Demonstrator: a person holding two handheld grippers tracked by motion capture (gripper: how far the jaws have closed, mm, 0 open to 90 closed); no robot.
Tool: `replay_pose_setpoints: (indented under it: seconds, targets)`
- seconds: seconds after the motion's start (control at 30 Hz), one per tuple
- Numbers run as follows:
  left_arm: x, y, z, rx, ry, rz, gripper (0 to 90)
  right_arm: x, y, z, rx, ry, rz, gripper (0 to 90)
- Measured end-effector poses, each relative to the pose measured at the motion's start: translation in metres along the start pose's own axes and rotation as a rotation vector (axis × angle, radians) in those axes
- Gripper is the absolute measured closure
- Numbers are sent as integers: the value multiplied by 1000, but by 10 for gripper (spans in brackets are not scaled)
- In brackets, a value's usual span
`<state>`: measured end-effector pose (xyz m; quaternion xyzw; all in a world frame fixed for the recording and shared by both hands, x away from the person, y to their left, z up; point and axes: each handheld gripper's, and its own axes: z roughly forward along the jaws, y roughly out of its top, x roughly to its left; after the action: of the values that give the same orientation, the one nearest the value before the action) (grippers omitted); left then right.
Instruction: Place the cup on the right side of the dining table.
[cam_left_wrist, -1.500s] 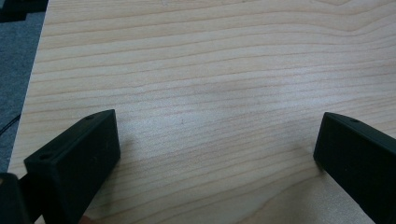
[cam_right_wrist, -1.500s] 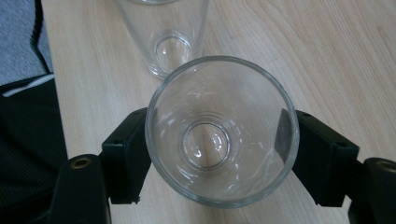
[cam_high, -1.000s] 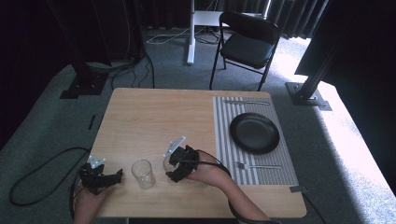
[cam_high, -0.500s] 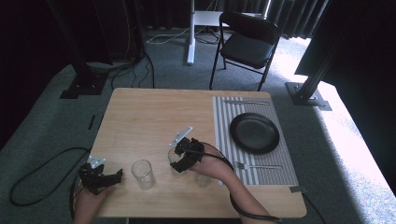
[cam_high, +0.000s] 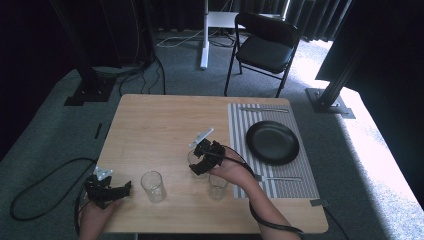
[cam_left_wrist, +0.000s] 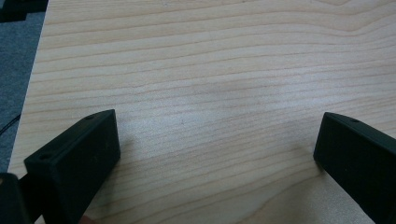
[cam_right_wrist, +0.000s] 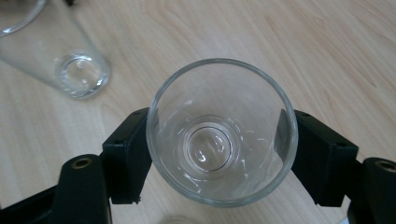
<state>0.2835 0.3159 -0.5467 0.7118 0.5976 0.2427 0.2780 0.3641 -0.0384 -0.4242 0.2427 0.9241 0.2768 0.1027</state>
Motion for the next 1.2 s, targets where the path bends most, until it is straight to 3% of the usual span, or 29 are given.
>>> replay_pose_setpoints:
  seconds: [0.17,0.23,0.4,1.0,1.2]
  targets:
    - [0,0,0,0,0,0,7,-8,-2,1,20,-13,23,279]
    - [0,0,0,0,0,0,7,-13,-3,2,37,-38,50,278]
    - [0,0,0,0,0,0,7,-23,-7,-1,29,-55,93,279]
    - [0,0,0,0,1,-3,7,-62,-23,-22,15,-130,169,279]
    - [-1,1,0,3,7,-9,6,-83,-28,-25,25,-151,200,278]
